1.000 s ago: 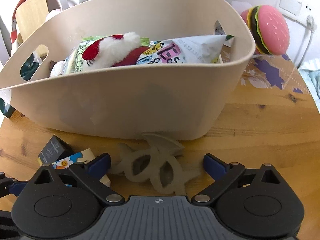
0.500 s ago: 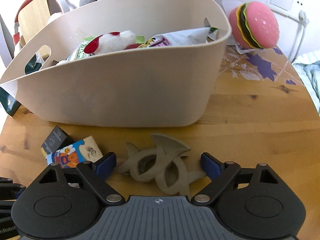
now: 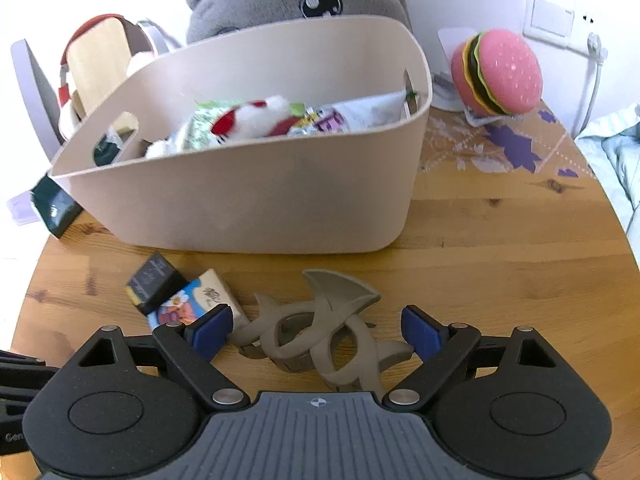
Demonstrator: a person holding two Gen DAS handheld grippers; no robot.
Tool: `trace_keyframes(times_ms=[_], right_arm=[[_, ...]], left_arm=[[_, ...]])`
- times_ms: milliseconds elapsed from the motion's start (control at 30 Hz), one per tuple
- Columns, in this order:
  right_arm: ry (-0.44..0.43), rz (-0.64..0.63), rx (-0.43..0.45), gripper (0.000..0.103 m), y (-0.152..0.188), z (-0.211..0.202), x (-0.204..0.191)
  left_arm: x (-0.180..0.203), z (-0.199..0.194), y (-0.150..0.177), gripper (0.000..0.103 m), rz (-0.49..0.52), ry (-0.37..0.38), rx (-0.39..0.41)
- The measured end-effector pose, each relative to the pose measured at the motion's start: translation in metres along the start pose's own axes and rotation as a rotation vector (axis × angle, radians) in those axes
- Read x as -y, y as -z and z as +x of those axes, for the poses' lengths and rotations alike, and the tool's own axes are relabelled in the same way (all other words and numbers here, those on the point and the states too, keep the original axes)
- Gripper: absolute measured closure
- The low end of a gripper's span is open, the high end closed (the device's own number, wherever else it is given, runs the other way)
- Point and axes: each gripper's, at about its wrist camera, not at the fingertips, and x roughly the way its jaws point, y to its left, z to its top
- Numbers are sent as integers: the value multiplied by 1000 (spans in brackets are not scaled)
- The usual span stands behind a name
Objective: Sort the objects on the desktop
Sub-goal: 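Carry scrunchie in left tool and claw clip in right tool into basket, release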
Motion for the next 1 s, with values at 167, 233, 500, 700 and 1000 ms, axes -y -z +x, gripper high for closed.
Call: trace_keyframes(times_ms=[167,233,500,700,1000], right_arm=[[-28,-2,29,13,-4,-21,-1],[-29,-10,43,13,-7,-29,-1],[-55,-18,100,13,-17,-60,1],[-86,-34,167,13,-28,-84,-5],[-120,-79,272,13,-60,-112,-11]], left_arm=[[-6,-15,-5,95,-23,3,25],[-9,-21,-9,95,-29,-2,42],[-11,-53,-30,95,-46,0,129],[-10,-81,-49,95,-52,13,202],[-7,-108,-86,95,-18,4,288]])
